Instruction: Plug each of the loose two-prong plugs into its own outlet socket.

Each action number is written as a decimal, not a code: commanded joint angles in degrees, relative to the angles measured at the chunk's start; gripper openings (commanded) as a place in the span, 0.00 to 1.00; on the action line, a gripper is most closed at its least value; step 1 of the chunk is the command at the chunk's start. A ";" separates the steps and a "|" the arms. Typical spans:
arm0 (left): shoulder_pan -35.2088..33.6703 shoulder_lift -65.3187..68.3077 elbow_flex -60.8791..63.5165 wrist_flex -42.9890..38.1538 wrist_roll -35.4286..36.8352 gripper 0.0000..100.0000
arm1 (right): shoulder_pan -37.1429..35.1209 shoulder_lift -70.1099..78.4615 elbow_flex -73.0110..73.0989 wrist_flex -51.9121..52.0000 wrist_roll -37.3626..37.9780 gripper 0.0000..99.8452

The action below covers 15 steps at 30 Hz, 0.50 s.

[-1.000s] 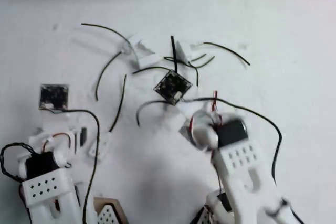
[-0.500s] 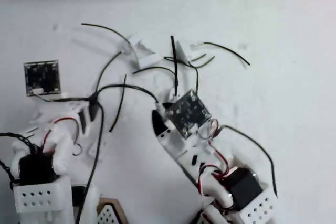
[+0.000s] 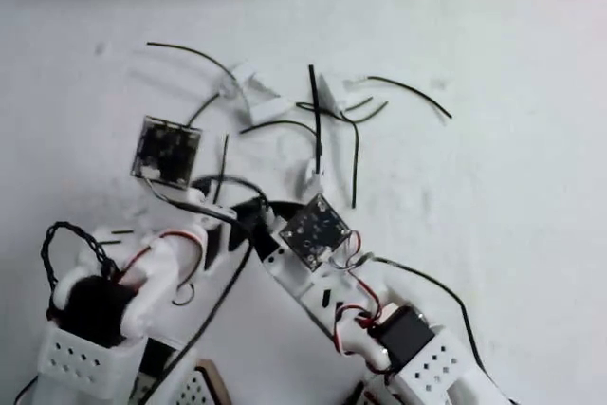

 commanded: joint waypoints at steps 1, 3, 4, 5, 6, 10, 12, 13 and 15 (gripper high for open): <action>4.53 -0.57 -1.58 0.35 -5.19 0.26 | -0.40 -0.57 0.09 -3.12 -0.18 0.02; 5.93 -0.57 -0.44 0.35 -7.03 0.26 | -0.31 -0.57 0.18 -3.21 -0.18 0.02; 6.73 -0.57 0.18 0.26 -7.65 0.26 | 0.04 -0.57 0.18 -3.21 -0.18 0.02; 7.52 -0.57 0.70 0.26 -8.18 0.26 | 0.48 -0.57 0.18 -3.21 -0.18 0.02; 8.22 -0.57 0.97 0.26 -8.79 0.26 | 0.92 -0.57 0.18 -3.21 -0.26 0.02; 8.57 -0.57 0.97 0.26 -9.67 0.26 | 2.33 -0.48 0.26 -3.21 -0.53 0.02; 6.64 -0.57 0.62 0.18 -9.67 0.26 | 2.86 -0.48 0.97 -3.21 -0.53 0.02; 4.70 -0.57 -0.09 0.18 -9.67 0.26 | 2.95 -0.48 1.14 -3.21 -0.53 0.02; -0.92 -0.57 -2.02 0.18 -9.67 0.26 | 3.03 -0.48 1.49 -3.12 -0.53 0.02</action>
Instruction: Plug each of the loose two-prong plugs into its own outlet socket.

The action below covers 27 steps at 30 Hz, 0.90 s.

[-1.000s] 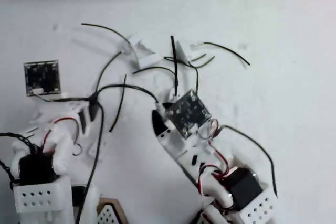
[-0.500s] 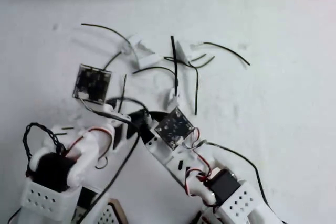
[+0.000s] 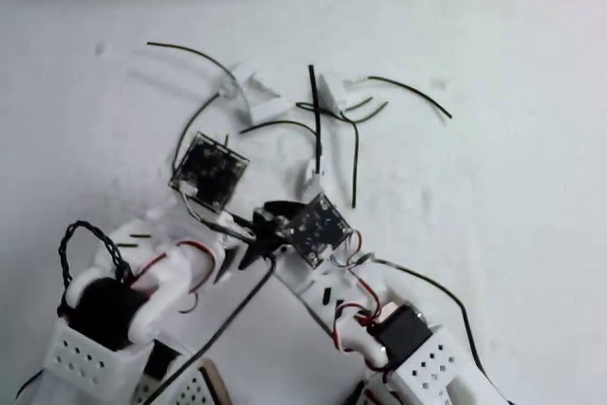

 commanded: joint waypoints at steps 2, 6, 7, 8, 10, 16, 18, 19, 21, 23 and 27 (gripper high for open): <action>-14.99 -0.31 -5.98 0.26 -0.62 0.26 | 1.10 -0.48 -0.26 -1.10 -0.70 0.02; -31.16 -0.04 -9.23 0.26 -1.93 0.26 | 4.35 -0.48 -0.26 -1.01 -0.70 0.02; -34.24 0.04 -9.23 0.35 -4.04 0.26 | 5.32 -0.48 -0.09 -1.01 -0.70 0.02; -36.35 0.04 -8.97 0.44 -6.33 0.26 | 6.02 -0.48 -0.09 -1.01 -0.70 0.02; -38.64 0.40 -7.74 1.49 -10.37 0.26 | 6.99 -0.48 0.00 -0.92 -0.70 0.02; -39.08 14.90 -7.21 5.19 -18.55 0.26 | 7.08 -0.48 0.00 1.01 -0.70 0.02; -38.99 22.55 -7.91 5.10 -21.10 0.27 | 7.08 -0.48 0.00 2.15 -0.70 0.02; -38.99 26.24 -8.53 5.10 -21.98 0.28 | 7.08 -0.48 0.00 2.51 -0.70 0.02; -38.99 33.36 -10.02 4.92 -23.12 0.31 | 7.96 -0.48 0.00 2.95 -0.70 0.02; -38.99 39.60 -11.69 4.84 -23.38 0.32 | 9.27 -0.57 0.00 3.03 -0.70 0.02; -37.85 50.33 -14.42 5.19 -26.55 0.32 | 10.42 -0.57 0.00 3.03 -0.70 0.02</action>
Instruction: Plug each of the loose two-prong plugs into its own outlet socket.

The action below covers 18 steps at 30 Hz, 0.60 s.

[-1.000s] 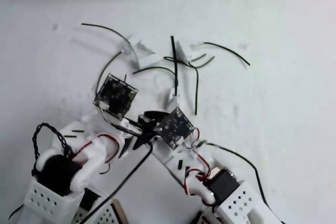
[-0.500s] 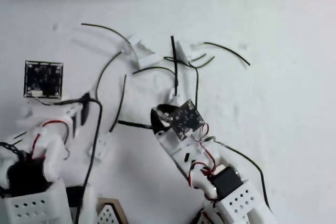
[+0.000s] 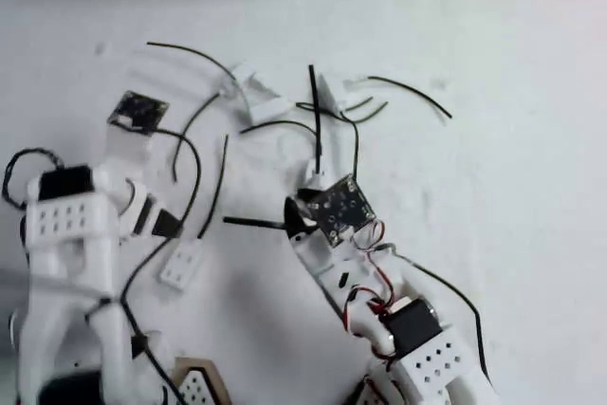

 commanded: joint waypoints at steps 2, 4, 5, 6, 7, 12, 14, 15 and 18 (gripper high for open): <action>2.33 13.49 -4.13 0.00 -3.52 0.32 | 0.75 -0.57 -0.26 0.13 -0.44 0.02; 4.09 17.36 -4.13 -0.62 -3.60 0.32 | 0.75 -0.57 -0.26 0.13 -0.44 0.02; 4.35 19.12 -4.04 -1.67 -3.52 0.32 | 0.75 -0.57 -0.26 0.22 -0.44 0.02; 4.44 20.88 -4.04 -2.81 -3.43 0.32 | 0.84 -0.57 -0.26 0.22 -0.44 0.02; 4.35 22.55 -4.04 -3.87 -3.43 0.32 | 0.84 -0.57 -0.26 0.22 -0.44 0.02; 4.62 30.55 -4.57 -5.98 -3.52 0.31 | 0.84 -0.57 -0.26 0.22 -0.44 0.02; 4.62 30.99 -5.01 -5.71 -3.52 0.30 | 0.84 -0.57 -0.26 0.22 -0.44 0.02; 4.70 30.99 -5.01 -5.89 -3.52 0.29 | 0.84 -0.57 -0.26 0.22 -0.44 0.02; 6.73 31.52 -4.92 -6.07 -3.60 0.21 | 0.84 -0.57 -0.26 0.22 -0.44 0.02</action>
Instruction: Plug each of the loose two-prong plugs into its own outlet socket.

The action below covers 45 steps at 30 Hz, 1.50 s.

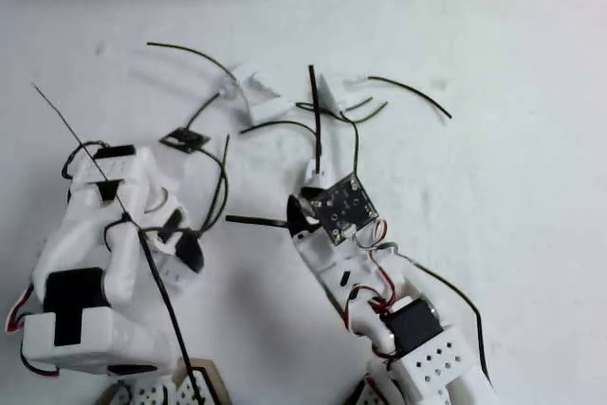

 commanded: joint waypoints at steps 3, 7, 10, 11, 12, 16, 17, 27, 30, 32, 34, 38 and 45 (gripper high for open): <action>6.37 0.48 0.09 -2.02 -0.53 0.13 | 0.40 -0.84 -0.26 0.13 -0.44 0.02; 11.74 0.40 0.79 -3.78 0.09 0.06 | 0.40 -0.84 -0.26 0.13 -0.44 0.02; 15.78 0.13 -0.18 -5.01 0.44 0.06 | 0.40 -0.84 -0.26 0.13 -0.44 0.02; 17.10 0.22 -0.79 -5.45 1.76 0.06 | 0.40 -0.84 -0.26 0.22 -0.44 0.02; 18.51 0.31 -1.85 -6.07 3.69 0.06 | 0.48 -0.84 -0.26 0.22 -0.44 0.02; 24.57 0.40 -6.95 -7.38 10.37 0.08 | 0.48 -0.84 -0.26 0.22 -0.35 0.02; 25.98 0.48 -8.26 -7.38 11.60 0.11 | 0.48 -0.84 -0.26 0.22 -0.35 0.02; 27.82 -0.04 -15.65 -6.51 21.63 0.30 | 0.48 -0.57 -0.26 0.22 -0.35 0.02; 26.95 -0.04 -16.53 -5.27 21.45 0.30 | 0.48 -0.57 -0.26 0.22 -0.35 0.02; 26.86 -0.22 -17.41 -3.08 21.10 0.30 | 0.48 -0.57 -0.26 0.22 -0.18 0.02; 25.89 -1.98 -18.37 -0.44 21.01 0.30 | 0.48 -0.57 -0.26 0.22 -0.09 0.02; 20.79 -11.65 -18.11 2.46 21.01 0.30 | 0.48 -0.57 -0.44 2.86 0.09 0.02; 7.69 -32.92 -2.37 0.09 21.19 0.30 | -0.13 -0.48 -5.45 10.59 6.07 0.02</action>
